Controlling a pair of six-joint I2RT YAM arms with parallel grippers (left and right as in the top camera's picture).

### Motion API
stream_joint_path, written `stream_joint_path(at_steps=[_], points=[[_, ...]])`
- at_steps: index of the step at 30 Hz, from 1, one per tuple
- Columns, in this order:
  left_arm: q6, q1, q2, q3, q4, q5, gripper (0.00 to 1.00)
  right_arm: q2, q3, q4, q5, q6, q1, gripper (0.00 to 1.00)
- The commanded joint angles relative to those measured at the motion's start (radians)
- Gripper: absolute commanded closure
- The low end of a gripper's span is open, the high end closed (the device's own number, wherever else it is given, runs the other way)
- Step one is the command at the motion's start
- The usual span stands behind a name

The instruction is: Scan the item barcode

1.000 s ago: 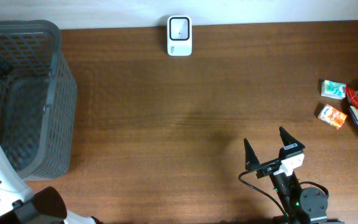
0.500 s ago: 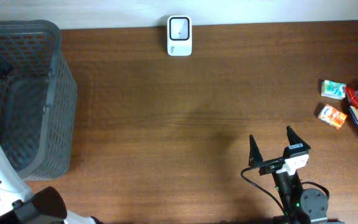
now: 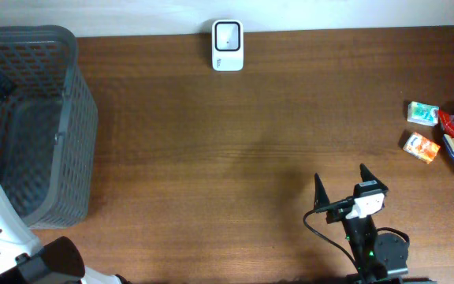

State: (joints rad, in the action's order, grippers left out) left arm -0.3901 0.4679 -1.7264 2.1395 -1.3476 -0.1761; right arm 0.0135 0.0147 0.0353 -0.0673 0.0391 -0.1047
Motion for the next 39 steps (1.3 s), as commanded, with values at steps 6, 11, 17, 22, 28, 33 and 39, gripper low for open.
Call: stream_joint_path(at_steps=[6, 11, 17, 22, 28, 33, 39], points=[[-0.01, 0.006, -0.002, 0.004, -0.001, -0.003, 0.01, -0.01, -0.009, 0.041, 0.024, 0.006, -0.004, 0.02], [-0.01, 0.006, -0.002, 0.004, -0.001, -0.003, 0.01, -0.01, -0.009, 0.045, 0.053, 0.006, -0.004, 0.02], [-0.01, 0.006, -0.002, 0.004, -0.001, -0.003, 0.01, -0.01, -0.009, 0.047, 0.079, 0.01, 0.047, 0.02], [-0.01, 0.006, -0.002, 0.004, -0.001, -0.003, 0.01, -0.01, -0.009, 0.048, 0.079, 0.01, 0.06, 0.02], [-0.01, 0.006, -0.002, 0.004, -0.001, -0.003, 0.01, -0.01, -0.009, 0.048, 0.079, 0.033, 0.06, 0.02], [-0.01, 0.006, -0.002, 0.004, -0.001, -0.003, 0.01, -0.01, -0.009, 0.047, 0.072, 0.032, 0.06, 0.02], [-0.01, 0.006, -0.002, 0.004, -0.001, -0.003, 0.01, -0.01, -0.009, 0.047, 0.072, 0.032, 0.06, 0.02]])
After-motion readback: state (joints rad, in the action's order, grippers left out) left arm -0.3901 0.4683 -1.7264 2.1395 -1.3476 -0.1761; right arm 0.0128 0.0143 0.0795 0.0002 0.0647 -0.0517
